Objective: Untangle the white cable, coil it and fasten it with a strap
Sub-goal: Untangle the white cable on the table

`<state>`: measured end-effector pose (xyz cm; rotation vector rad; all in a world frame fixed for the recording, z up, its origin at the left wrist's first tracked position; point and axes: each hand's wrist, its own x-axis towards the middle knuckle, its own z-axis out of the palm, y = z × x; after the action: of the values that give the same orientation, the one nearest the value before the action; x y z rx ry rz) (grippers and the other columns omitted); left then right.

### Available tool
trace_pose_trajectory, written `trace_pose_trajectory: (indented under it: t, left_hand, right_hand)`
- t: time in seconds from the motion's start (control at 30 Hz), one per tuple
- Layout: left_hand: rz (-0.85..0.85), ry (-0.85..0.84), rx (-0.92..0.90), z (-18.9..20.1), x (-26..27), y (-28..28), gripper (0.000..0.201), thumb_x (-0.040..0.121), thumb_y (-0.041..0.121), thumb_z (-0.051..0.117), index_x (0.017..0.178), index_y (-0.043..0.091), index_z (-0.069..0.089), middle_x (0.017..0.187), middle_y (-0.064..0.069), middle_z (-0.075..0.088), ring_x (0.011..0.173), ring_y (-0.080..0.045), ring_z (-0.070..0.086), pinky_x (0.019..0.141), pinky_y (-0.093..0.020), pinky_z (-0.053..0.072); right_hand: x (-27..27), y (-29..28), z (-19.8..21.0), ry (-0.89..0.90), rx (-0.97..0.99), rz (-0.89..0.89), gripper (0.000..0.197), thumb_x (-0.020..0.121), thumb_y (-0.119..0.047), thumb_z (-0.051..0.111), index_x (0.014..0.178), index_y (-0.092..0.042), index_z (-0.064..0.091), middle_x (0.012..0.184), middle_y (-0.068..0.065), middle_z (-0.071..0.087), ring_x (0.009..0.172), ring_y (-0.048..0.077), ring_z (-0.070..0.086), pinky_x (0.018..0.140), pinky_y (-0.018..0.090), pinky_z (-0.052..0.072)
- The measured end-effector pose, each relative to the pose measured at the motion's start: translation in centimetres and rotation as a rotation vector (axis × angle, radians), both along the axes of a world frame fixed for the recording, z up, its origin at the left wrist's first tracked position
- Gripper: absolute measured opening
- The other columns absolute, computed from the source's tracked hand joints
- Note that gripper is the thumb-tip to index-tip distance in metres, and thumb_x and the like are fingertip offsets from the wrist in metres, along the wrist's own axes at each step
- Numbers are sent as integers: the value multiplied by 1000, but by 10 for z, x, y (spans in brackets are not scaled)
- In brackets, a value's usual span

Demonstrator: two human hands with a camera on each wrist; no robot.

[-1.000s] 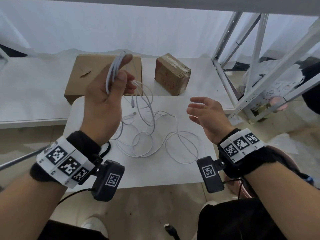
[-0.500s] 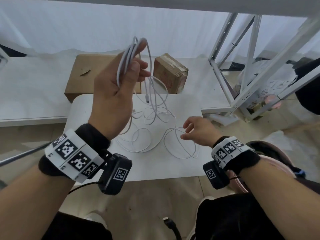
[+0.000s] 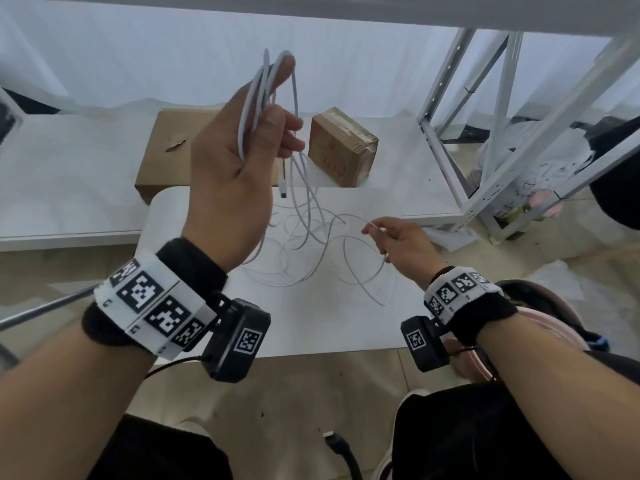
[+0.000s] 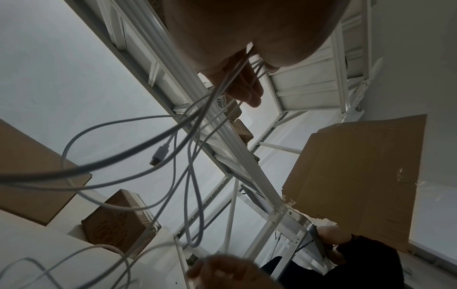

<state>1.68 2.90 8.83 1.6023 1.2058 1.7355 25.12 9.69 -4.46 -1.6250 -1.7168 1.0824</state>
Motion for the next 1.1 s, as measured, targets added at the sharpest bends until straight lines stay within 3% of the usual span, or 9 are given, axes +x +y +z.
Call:
trace_pose_trajectory:
  t: [0.17, 0.27, 0.37, 0.47, 0.6, 0.73, 0.87, 1.0, 1.1]
  left_hand:
    - [78, 89, -65, -6, -3, 4, 37, 108, 21, 43, 144, 15, 52, 87, 5, 64, 79, -10, 62, 78, -25, 52]
    - [76, 81, -117, -13, -5, 7, 37, 108, 22, 42, 144, 20, 51, 80, 19, 61, 83, -20, 67, 82, -24, 55]
    - [6, 25, -207, -20, -8, 9, 39, 108, 22, 42, 146, 28, 47, 64, 9, 55, 79, -24, 72, 77, -33, 60]
    - [-22, 109, -271, -25, -8, 9, 43, 108, 19, 42, 149, 31, 45, 74, -8, 61, 56, -12, 61, 57, -21, 52]
    - [-48, 230, -352, -33, -8, 10, 52, 105, 17, 47, 151, 40, 38, 90, 0, 72, 51, -9, 46, 53, -18, 44]
    - [-46, 243, -369, -39, -11, 13, 52, 104, 19, 48, 149, 44, 39, 93, 6, 73, 56, -35, 44, 54, -29, 45]
    - [-20, 216, -313, -44, -16, 15, 51, 105, 15, 45, 149, 40, 40, 90, 5, 70, 57, -3, 49, 55, -21, 43]
    - [-25, 211, -293, -47, -16, 15, 49, 105, 13, 44, 149, 36, 42, 91, 3, 69, 56, -4, 49, 54, -20, 44]
    - [-58, 206, -294, -48, -15, 15, 46, 106, 18, 45, 148, 37, 44, 95, 1, 67, 56, -9, 51, 57, -19, 45]
  right_hand:
    - [-2, -7, 41, 116, 106, 106, 18, 100, -14, 57, 99, -20, 75, 74, 3, 61, 67, 7, 54, 68, 31, 56]
    - [1, -9, 51, 118, 154, 133, 21, 98, -11, 61, 97, -26, 76, 96, 9, 74, 77, 16, 62, 80, 41, 58]
    - [4, -10, 55, 68, 222, 150, 20, 95, -10, 64, 97, -24, 78, 94, -4, 73, 87, 26, 62, 82, 41, 52]
    - [3, -11, 57, 67, 236, 148, 23, 94, -6, 64, 92, -22, 79, 99, 4, 71, 92, 25, 64, 84, 37, 54]
    - [2, -10, 56, 99, 252, 116, 25, 87, 0, 65, 83, -20, 79, 97, 2, 74, 88, 39, 67, 82, 55, 54]
    - [8, -10, 50, -58, 151, 264, 21, 84, -7, 73, 83, -27, 79, 91, 6, 75, 85, 29, 69, 85, 47, 56]
    - [13, -17, 43, -230, 133, 345, 19, 84, -2, 71, 83, -19, 79, 107, 0, 73, 98, 14, 68, 95, 32, 53]
    - [15, -17, 36, -500, 88, 367, 30, 90, 2, 57, 101, -17, 78, 135, -2, 62, 122, 15, 57, 105, 19, 37]
    - [15, -16, 27, -628, -100, 426, 45, 94, 4, 43, 126, -17, 67, 152, 4, 47, 139, 24, 43, 113, 26, 28]
